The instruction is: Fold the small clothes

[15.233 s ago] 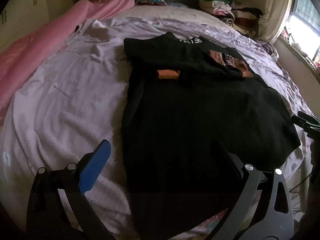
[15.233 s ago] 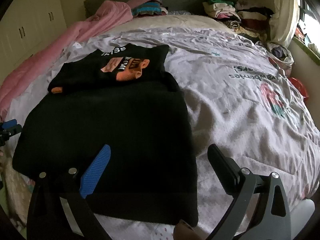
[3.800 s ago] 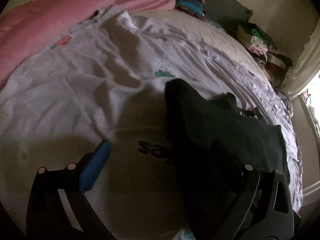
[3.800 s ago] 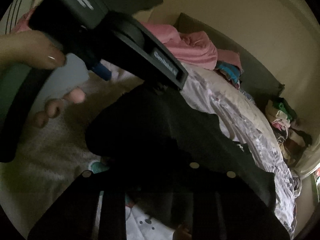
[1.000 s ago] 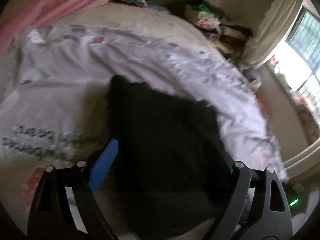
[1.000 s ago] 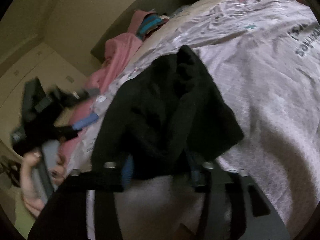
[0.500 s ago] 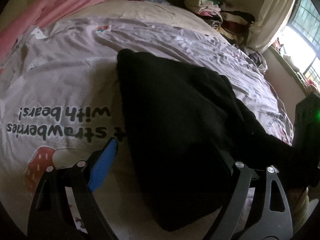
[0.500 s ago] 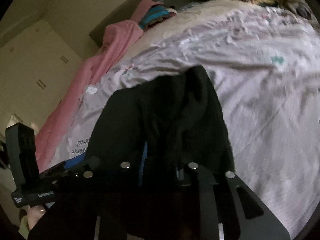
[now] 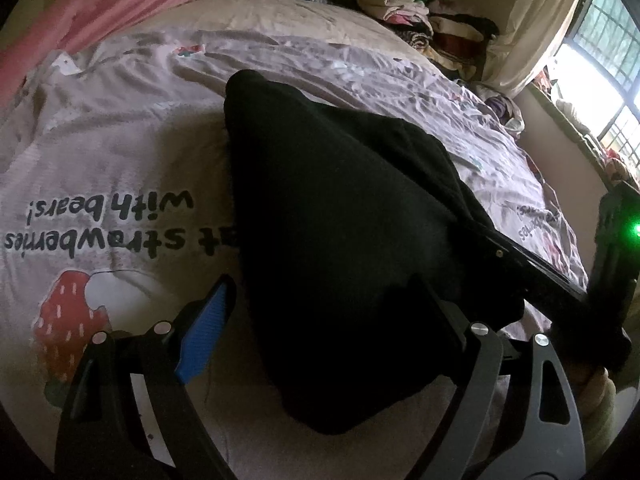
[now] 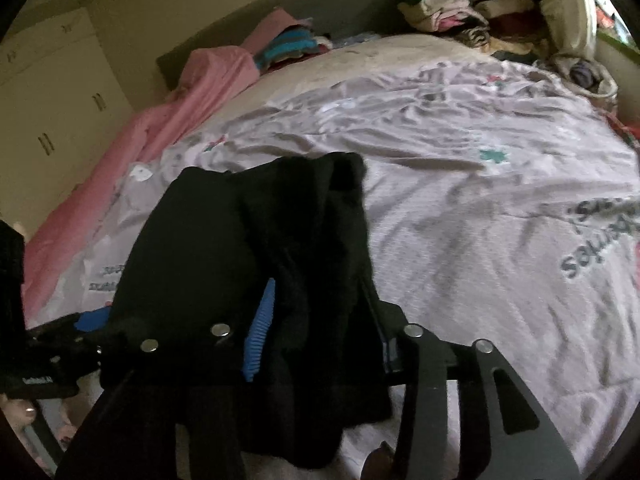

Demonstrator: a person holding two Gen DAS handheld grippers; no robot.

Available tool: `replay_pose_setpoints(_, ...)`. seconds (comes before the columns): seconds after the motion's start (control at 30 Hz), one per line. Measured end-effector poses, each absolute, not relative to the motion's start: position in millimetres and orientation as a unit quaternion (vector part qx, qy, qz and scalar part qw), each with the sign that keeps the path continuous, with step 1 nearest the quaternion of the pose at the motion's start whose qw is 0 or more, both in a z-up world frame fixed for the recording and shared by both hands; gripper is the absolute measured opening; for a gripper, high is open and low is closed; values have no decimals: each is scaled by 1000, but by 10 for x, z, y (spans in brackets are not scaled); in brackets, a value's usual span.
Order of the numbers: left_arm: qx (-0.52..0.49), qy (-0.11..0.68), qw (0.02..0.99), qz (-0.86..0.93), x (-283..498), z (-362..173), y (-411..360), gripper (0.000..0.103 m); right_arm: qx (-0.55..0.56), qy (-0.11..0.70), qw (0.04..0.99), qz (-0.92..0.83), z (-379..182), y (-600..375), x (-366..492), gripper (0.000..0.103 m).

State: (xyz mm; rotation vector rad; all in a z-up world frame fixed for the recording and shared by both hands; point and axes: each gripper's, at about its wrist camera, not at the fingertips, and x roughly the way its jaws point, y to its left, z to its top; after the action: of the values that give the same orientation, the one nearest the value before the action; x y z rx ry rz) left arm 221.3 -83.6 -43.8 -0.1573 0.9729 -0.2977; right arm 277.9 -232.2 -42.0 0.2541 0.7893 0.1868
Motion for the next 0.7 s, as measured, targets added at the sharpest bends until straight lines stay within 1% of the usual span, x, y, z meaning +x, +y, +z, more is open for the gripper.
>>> replay_pose_setpoints(0.2,-73,462,873,-138,2153,-390,-824,80,121,377,916,71,-323,-2411,2593,53)
replay_pose_setpoints(0.27,-74,461,874,-136,2127,-374,-819,80,110,371,919,67,-270,-2415,2527,58)
replay_pose_setpoints(0.3,-75,460,874,-135,2108,-363,-819,80,105,369,921,65,-246,-2409,2499,62)
replay_pose_setpoints(0.37,-77,459,875,-136,2085,-341,-817,80,100,358,926,63,-180,-2411,2425,63)
replay_pose_setpoints(0.43,-78,458,875,-139,2059,-323,-816,80,100,350,929,61,-124,-2427,2368,70)
replay_pose_setpoints(0.67,-67,451,878,-143,1945,-261,-846,80,88,325,940,59,71,-2409,2150,74)
replay_pose_setpoints(0.7,-66,450,879,-143,1923,-249,-846,80,86,323,941,60,94,-2399,2122,82)
